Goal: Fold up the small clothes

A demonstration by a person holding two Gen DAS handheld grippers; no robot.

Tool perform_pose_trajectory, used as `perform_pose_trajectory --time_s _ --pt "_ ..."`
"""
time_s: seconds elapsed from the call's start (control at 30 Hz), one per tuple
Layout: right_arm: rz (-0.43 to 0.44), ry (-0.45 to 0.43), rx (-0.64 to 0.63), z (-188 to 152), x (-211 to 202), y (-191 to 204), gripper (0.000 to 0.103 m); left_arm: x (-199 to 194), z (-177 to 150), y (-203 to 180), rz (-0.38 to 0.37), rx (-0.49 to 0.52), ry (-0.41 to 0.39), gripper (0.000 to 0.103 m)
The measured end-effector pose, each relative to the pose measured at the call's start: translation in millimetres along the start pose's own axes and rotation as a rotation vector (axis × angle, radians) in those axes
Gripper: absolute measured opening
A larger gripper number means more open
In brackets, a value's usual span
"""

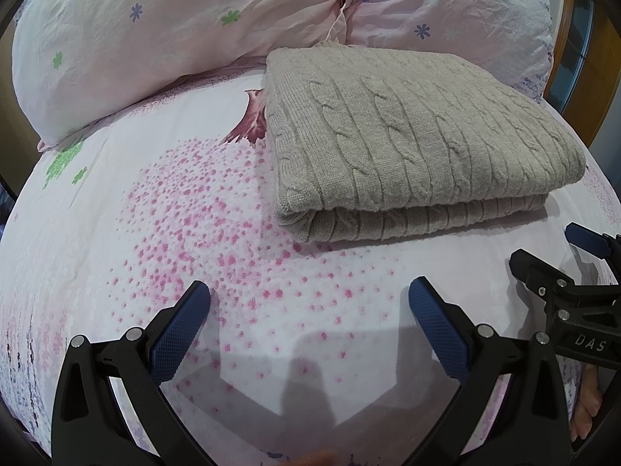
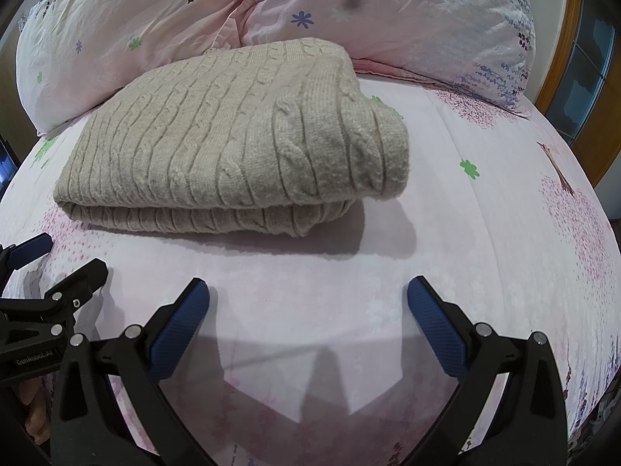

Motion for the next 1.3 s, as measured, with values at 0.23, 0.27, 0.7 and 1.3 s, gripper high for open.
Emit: perform_pose_trajectory --time_s 0.23,0.27,0.7,1.3 --pt "0.0 0.0 0.0 0.3 0.0 0.3 0.101 2.4 5.5 0.6 -0.001 -0.001 0.009 0.102" --pt "0.0 0.0 0.0 0.3 -0.1 0.2 0.101 2.4 5.5 0.4 0.0 -0.001 0.008 0.102" --pt "0.0 0.0 0.0 0.2 -0.5 0.0 0.101 2.4 4.1 -0.1 0.003 -0.004 -0.011 0.102" --pt "0.0 0.001 0.0 0.7 -0.4 0.4 0.101 2.3 3.6 -0.6 0.004 -0.005 -0.012 0.102"
Point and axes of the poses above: each gripper's, at about its wrist camera, not at the fingertips, and x roughly the way its jaws point, y to its left, z to its top, the point moved 1 cm from there along x, roughly the way its jaws point, and after that the axes turned 10 degrees about -z, right-handed, at the moved point
